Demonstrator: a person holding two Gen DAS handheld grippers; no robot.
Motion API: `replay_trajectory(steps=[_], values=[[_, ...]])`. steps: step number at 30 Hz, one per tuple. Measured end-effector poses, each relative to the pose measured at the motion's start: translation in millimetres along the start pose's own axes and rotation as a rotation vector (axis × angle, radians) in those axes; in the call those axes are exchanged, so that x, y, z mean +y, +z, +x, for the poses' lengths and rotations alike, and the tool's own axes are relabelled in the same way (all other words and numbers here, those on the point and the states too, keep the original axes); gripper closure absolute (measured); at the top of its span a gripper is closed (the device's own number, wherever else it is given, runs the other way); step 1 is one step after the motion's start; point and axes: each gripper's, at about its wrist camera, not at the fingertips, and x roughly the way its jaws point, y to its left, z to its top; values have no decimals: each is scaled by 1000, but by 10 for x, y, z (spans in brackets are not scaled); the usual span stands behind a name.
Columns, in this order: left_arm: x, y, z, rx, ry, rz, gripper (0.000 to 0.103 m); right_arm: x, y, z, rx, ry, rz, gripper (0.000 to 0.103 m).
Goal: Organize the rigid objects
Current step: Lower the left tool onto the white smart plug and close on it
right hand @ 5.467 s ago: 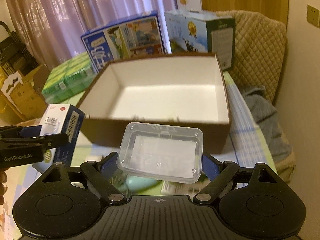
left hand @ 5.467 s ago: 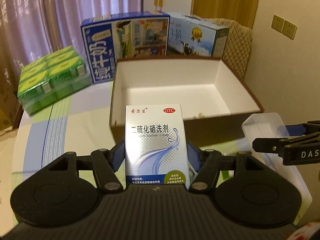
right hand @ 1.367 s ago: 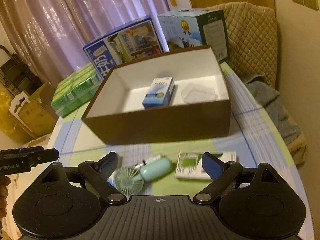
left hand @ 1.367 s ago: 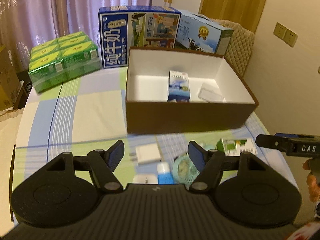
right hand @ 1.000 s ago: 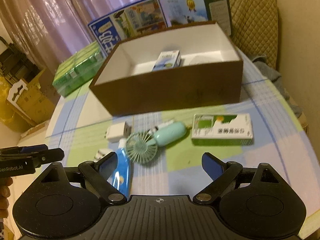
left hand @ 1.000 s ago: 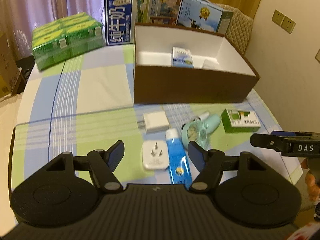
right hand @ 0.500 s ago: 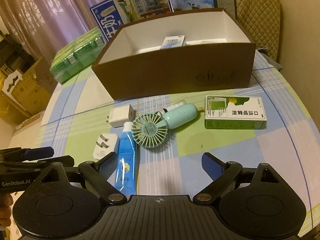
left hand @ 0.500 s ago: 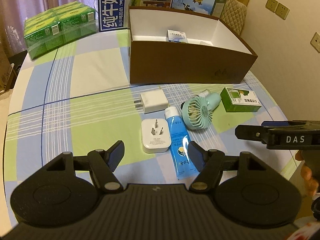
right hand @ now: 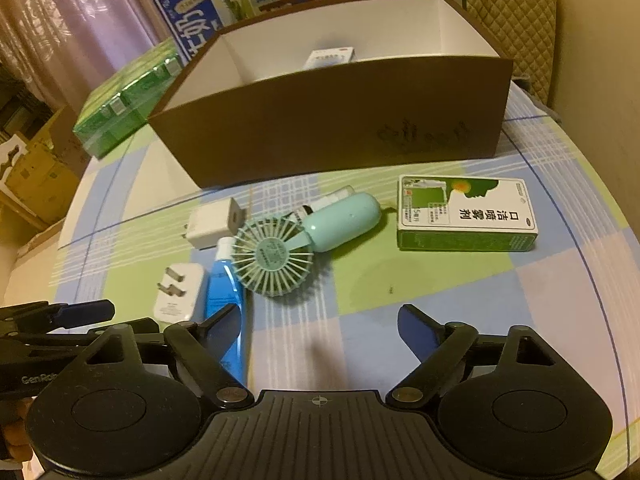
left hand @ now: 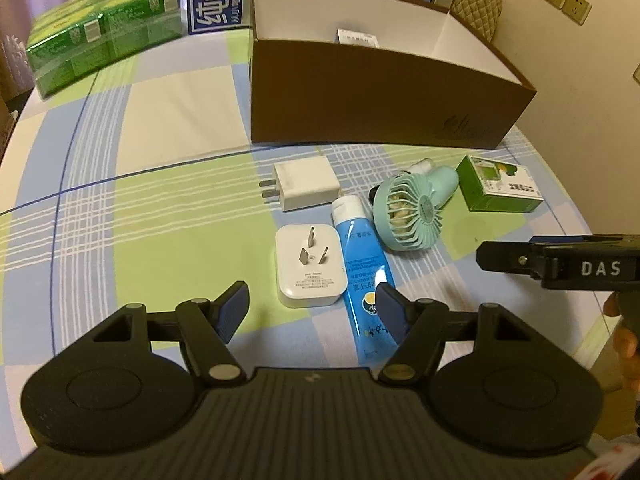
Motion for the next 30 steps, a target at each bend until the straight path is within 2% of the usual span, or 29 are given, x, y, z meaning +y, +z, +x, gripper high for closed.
replay_trajectory(steps=[7, 11, 16, 19, 22, 24, 30], values=[[-35, 96, 262, 25, 7, 19, 39, -98, 80, 99, 19, -12, 22, 20], [-47, 146, 400, 39, 16, 30, 49, -103, 125, 140, 26, -12, 16, 20], [-26, 169, 535, 58, 28, 28, 50, -88, 187, 205, 36, -8, 1, 21], [-1, 176, 586, 64, 21, 18, 49, -52, 230, 246, 37, -1, -10, 21], [9, 180, 615, 61, 7, 14, 56, 7, 281, 282, 35, 12, -27, 21], [18, 179, 608, 55, 9, 16, 56, 55, 317, 310, 35, 22, -39, 21], [172, 133, 556, 38, 45, -1, 57, 219, 407, 414, 33, 43, -78, 22]])
